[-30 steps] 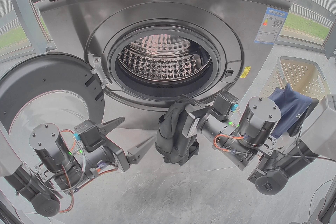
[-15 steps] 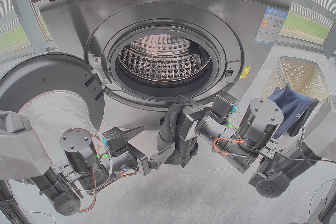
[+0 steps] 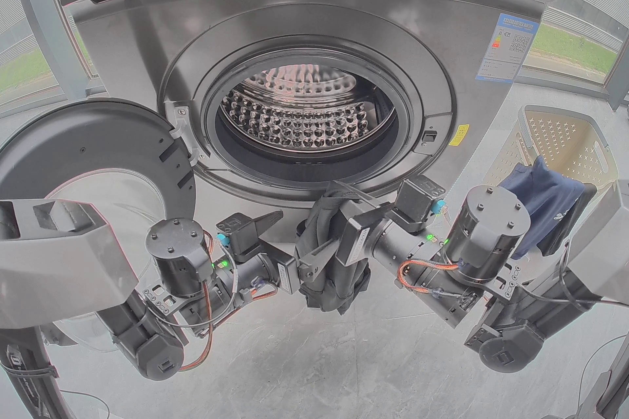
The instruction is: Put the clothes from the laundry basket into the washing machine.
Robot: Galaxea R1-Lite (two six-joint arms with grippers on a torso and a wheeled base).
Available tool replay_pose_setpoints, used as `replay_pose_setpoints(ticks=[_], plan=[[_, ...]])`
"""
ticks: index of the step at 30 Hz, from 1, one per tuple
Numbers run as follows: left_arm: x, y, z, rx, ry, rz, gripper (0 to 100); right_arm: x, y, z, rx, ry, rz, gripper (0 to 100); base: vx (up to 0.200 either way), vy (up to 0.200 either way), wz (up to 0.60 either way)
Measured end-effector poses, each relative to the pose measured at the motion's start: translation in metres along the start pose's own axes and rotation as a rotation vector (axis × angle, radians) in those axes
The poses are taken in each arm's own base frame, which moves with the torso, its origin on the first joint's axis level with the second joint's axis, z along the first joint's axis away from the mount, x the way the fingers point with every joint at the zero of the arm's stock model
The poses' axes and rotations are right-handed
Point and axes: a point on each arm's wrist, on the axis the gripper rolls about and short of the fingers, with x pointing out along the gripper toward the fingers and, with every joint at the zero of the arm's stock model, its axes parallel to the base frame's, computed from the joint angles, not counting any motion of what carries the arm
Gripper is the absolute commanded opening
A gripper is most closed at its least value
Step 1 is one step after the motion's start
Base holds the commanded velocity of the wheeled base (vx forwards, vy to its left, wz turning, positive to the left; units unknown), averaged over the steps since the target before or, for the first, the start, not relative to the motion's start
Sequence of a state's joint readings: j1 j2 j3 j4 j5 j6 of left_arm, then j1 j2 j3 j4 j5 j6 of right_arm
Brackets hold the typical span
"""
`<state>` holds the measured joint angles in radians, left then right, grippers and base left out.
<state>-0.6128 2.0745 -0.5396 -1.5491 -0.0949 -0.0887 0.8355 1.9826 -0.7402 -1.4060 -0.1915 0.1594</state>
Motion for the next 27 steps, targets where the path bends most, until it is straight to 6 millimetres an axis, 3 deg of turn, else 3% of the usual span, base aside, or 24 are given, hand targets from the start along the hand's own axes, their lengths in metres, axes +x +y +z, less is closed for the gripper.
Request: replay_pose_setpoints(ticks=[11,27], plan=[[0.006,0.021,-0.010,0.005,0.018,0.062,100,0.000,0.002,0.000,0.001,0.001,0.006,0,0.000,0.000,0.00],[0.025,0.026,-0.019,0.026,0.008,0.062,100,-0.001,0.003,-0.003,0.001,0.008,0.008,0,0.000,0.000,0.00]])
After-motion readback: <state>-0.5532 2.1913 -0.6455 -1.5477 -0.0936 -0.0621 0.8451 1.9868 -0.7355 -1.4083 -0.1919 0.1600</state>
